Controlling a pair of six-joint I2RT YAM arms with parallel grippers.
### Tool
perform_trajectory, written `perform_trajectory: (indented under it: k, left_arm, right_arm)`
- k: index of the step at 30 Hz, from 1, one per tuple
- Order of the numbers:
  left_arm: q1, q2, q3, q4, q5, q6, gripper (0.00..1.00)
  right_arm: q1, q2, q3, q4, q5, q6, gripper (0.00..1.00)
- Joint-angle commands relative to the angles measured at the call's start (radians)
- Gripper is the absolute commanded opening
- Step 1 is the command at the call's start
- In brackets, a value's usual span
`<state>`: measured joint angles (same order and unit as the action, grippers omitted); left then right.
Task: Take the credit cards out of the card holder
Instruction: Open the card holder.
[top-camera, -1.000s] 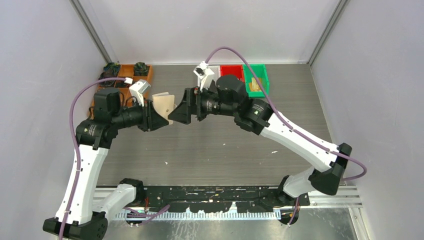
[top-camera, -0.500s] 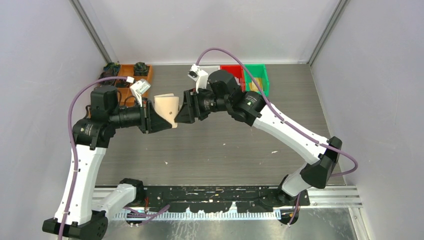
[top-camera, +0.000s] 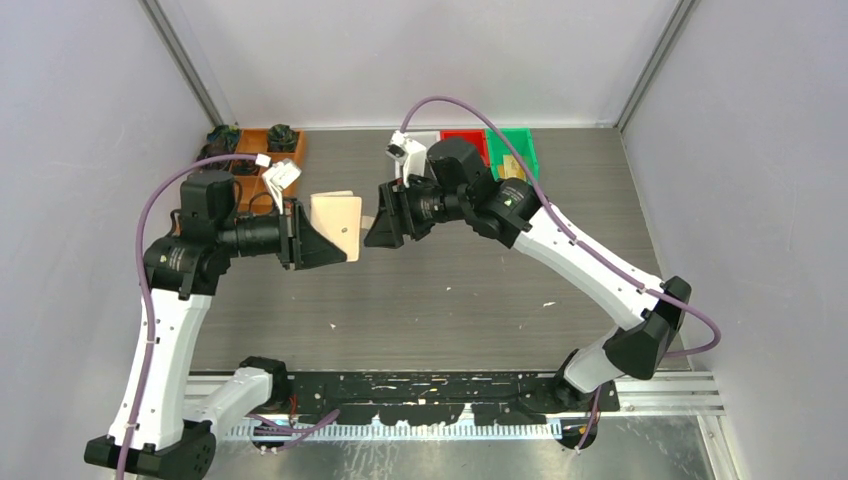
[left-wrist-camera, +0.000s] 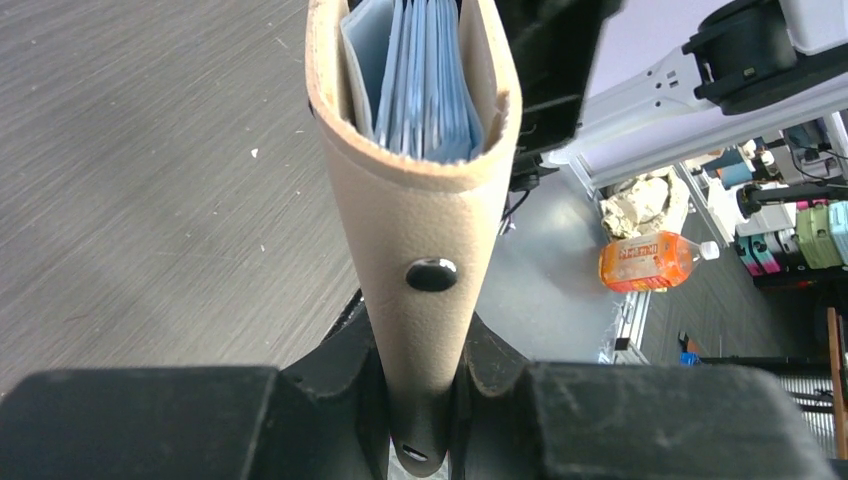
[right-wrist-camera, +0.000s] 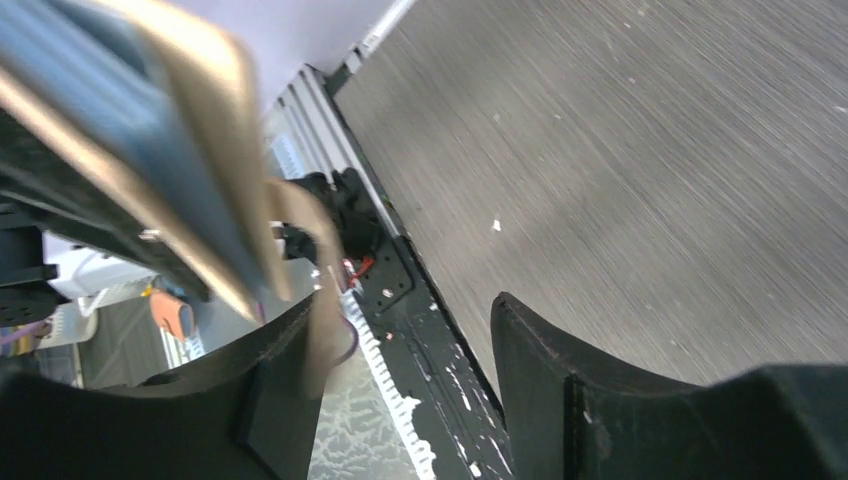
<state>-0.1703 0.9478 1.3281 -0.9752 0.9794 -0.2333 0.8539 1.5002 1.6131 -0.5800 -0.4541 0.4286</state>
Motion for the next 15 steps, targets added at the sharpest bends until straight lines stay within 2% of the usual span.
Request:
perform_trajectory:
  k: [1,4,7,12,15]
  left_arm:
    - [0.0,-0.017,0.058,0.028,0.082,-0.026,0.0]
    - [0.0,-0.019,0.056,0.034,0.086,-0.036,0.0]
    - [0.0,-0.021,0.053,0.036,0.087,-0.038,0.0]
    - [-0.001,-0.02,0.051,0.033,0.097,-0.038,0.0]
    - [0.0,-0.022,0.045,0.043,0.118,-0.054,0.0]
  right_arm:
    - [-0.013,-0.007,0.072,-0.081,0.057,-0.069,0.66]
    - [-0.014,0.013,0.101,-0.094,0.049,-0.068,0.72]
    - [-0.013,0.004,0.097,-0.031,-0.026,-0.043,0.73]
    - [-0.014,-0.03,0.056,0.097,-0.175,-0.018,0.73]
    - [-0.014,-0.017,0.065,0.135,-0.192,-0.001,0.67]
